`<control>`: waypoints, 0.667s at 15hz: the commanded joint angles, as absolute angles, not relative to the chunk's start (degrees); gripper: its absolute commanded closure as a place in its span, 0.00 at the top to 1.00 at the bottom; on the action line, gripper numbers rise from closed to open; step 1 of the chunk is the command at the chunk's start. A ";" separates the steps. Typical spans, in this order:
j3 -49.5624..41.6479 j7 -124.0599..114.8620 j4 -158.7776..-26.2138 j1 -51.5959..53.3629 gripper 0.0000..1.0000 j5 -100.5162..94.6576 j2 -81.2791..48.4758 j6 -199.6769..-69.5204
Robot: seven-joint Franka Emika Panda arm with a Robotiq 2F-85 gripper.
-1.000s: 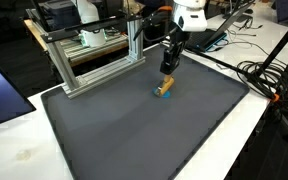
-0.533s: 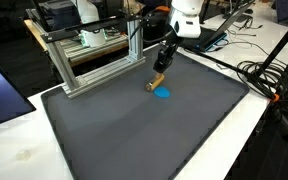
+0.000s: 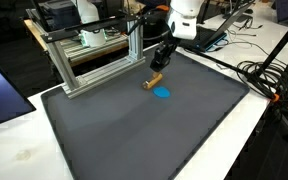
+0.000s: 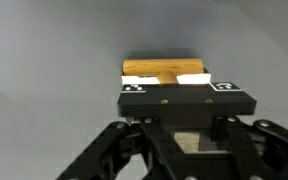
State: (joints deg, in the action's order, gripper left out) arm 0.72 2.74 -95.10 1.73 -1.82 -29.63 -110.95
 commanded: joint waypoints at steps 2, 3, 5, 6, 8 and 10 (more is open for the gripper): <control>0.18 -3.60 -97.16 -0.12 0.22 3.02 -24.74 -108.11; -0.31 -6.16 -97.48 -0.41 0.22 4.17 -23.43 -107.59; -1.34 -10.66 -98.07 -0.64 0.22 5.28 -20.73 -107.30; -1.88 -13.08 -97.99 -0.71 0.22 5.61 -19.51 -106.79; -2.82 -17.98 -97.20 -0.86 0.22 6.27 -17.90 -105.65; -3.48 -23.45 -96.37 -0.69 0.22 7.06 -16.85 -104.36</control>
